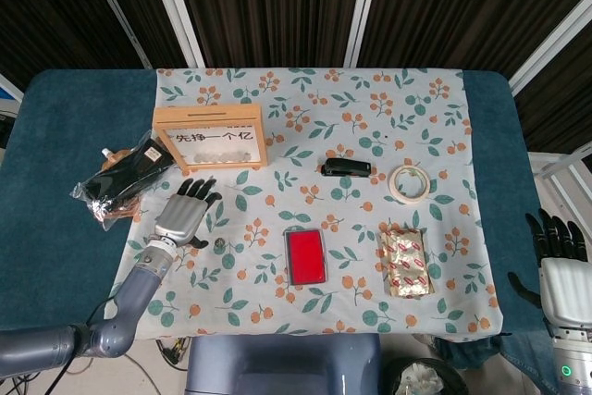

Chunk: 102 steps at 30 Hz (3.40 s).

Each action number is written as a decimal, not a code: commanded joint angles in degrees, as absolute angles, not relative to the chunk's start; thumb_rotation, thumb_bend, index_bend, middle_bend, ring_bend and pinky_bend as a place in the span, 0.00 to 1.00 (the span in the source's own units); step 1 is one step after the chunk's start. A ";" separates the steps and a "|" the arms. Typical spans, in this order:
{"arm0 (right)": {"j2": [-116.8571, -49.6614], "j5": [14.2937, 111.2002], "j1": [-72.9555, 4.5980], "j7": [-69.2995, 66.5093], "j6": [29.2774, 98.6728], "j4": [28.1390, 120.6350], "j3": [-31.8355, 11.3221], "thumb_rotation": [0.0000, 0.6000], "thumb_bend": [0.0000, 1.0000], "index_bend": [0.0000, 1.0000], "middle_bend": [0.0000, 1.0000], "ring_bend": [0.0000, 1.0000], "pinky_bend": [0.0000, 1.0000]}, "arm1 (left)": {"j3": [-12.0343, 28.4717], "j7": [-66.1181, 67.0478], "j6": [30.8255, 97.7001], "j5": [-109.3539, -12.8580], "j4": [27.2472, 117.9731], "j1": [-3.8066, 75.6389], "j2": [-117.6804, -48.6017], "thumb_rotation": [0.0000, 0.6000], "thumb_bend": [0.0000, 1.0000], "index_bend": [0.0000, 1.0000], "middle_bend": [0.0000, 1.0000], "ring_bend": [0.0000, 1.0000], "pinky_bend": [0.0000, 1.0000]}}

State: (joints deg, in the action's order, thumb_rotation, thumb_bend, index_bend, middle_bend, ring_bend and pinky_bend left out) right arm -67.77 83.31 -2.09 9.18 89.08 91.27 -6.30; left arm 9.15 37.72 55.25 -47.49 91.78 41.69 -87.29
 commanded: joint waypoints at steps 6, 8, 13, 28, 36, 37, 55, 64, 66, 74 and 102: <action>-67.97 83.05 -2.23 9.54 88.71 91.15 -6.28 1.00 0.30 0.00 0.00 0.00 0.00 | 7.97 37.71 54.91 -47.12 89.94 43.21 -88.87 1.00 0.07 0.22 0.00 0.00 0.00; -68.00 82.97 -2.23 9.54 88.72 91.09 -6.33 1.00 0.30 0.00 0.00 0.00 0.00 | 7.66 37.74 55.09 -47.22 89.61 43.46 -89.24 1.00 0.07 0.23 0.00 0.00 0.00; -67.99 82.86 -2.24 9.56 88.77 91.10 -6.43 1.00 0.30 0.00 0.00 0.00 0.00 | 7.18 37.94 55.35 -47.24 88.59 44.02 -90.12 1.00 0.07 0.23 0.00 0.00 0.00; -67.99 82.70 -2.20 9.44 89.03 91.35 -6.64 1.00 0.30 0.00 0.00 0.00 0.00 | 6.46 37.78 55.36 -47.44 85.72 45.23 -92.22 1.00 0.07 0.24 0.00 0.00 0.00; -68.08 82.52 -2.23 9.54 88.89 91.27 -6.63 1.00 0.30 0.00 0.00 0.00 0.00 | 5.98 37.73 54.78 -46.83 84.95 45.69 -92.45 1.00 0.07 0.24 0.00 0.00 0.00; -68.09 82.55 -2.24 9.62 88.91 91.27 -6.64 1.00 0.30 0.00 0.00 0.00 0.00 | 5.95 37.74 54.75 -46.81 84.86 45.76 -92.51 1.00 0.07 0.24 0.00 0.00 0.00; -67.78 82.26 -2.12 9.36 89.01 91.61 -6.78 1.00 0.30 0.00 0.00 0.00 0.00 | 4.69 37.33 53.75 -47.09 84.76 46.51 -92.77 1.00 0.07 0.32 0.00 0.00 0.00; -67.63 82.20 -2.11 9.36 88.96 91.74 -6.78 1.00 0.30 0.00 0.00 0.00 0.00 | 4.05 37.95 54.17 -47.18 85.23 46.69 -92.58 1.00 0.08 0.39 0.00 0.00 0.00; -67.60 82.20 -2.11 9.37 88.95 91.79 -6.76 1.00 0.30 0.00 0.00 0.00 0.00 | 3.89 38.04 54.22 -47.19 85.38 46.68 -92.51 1.00 0.08 0.40 0.00 0.00 0.00; -67.46 82.05 -2.12 9.38 88.72 91.84 -6.70 1.00 0.30 0.00 0.00 0.00 0.00 | 3.23 38.25 54.15 -47.61 85.34 46.74 -92.61 1.00 0.12 0.47 0.00 0.00 0.00; -67.28 81.70 -2.21 9.73 88.22 91.97 -6.59 1.00 0.30 0.00 0.00 0.00 0.00 | 3.04 36.20 53.32 -48.35 85.98 46.67 -92.25 1.00 0.43 0.59 0.00 0.00 0.00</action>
